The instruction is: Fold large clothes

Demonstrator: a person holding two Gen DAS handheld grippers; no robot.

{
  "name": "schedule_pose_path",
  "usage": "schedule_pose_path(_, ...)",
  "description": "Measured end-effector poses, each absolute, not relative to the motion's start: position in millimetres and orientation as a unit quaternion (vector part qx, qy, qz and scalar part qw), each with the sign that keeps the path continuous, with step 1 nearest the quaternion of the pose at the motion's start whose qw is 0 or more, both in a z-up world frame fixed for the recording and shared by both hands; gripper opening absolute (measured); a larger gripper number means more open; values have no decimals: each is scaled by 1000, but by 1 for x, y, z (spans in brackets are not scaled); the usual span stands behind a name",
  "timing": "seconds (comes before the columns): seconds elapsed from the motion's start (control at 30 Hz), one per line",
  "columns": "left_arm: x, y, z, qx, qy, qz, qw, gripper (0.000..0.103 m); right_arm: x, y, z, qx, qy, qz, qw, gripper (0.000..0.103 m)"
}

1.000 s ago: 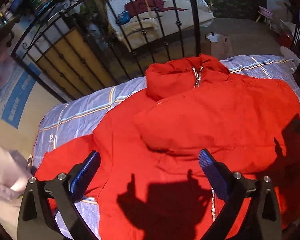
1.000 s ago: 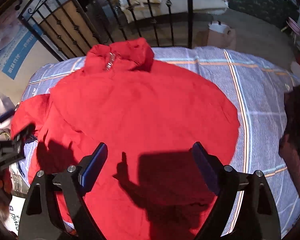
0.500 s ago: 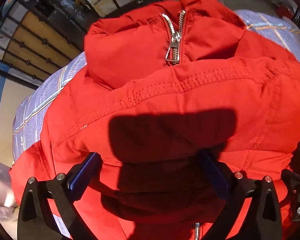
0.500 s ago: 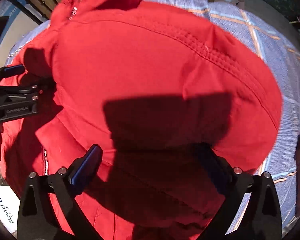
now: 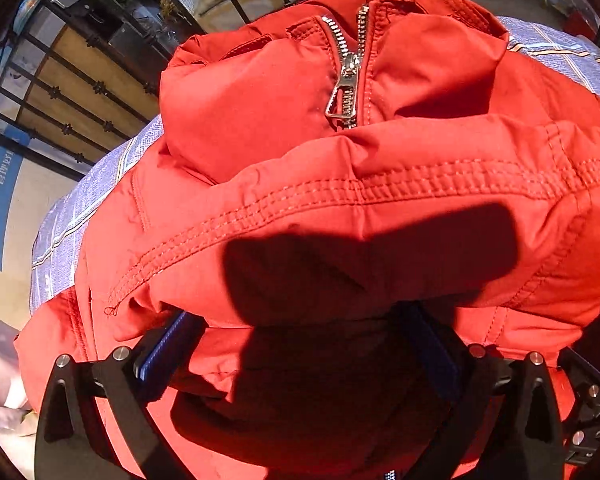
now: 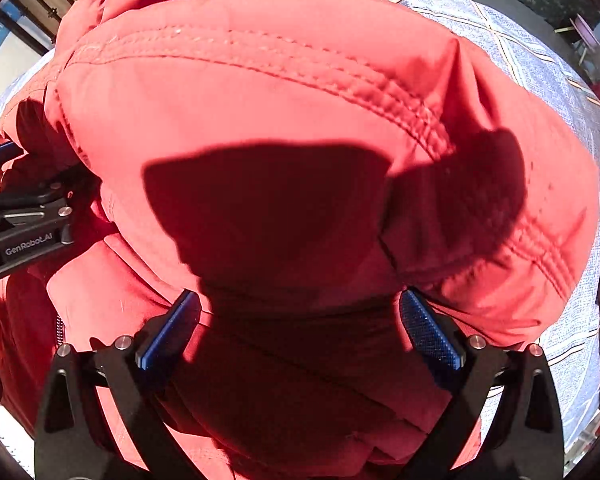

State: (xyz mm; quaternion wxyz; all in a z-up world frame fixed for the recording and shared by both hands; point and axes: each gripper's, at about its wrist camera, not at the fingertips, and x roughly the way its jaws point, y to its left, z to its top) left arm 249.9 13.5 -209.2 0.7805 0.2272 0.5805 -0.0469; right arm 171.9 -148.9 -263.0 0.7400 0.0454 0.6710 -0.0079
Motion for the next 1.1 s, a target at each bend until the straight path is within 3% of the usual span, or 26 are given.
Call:
schedule_pose_path(0.23, 231, 80, -149, 111, 544, -31, 831, 97, 170, -157, -243, 80, 690, -13, 719, 98)
schedule_pose_path(0.5, 173, 290, -105, -51, 522, 157, 837, 97, 121, -142, -191, 106, 649, 28, 752, 98)
schedule_pose_path(0.77, 100, 483, -115, -233, 495, 324, 772, 97, 93, -128, -176, 118, 640, 38, 758, 98)
schedule_pose_path(1.1, 53, 599, -182, -553, 386, 312, 670, 96, 84, -93, -161, 99, 634, 40, 766, 98)
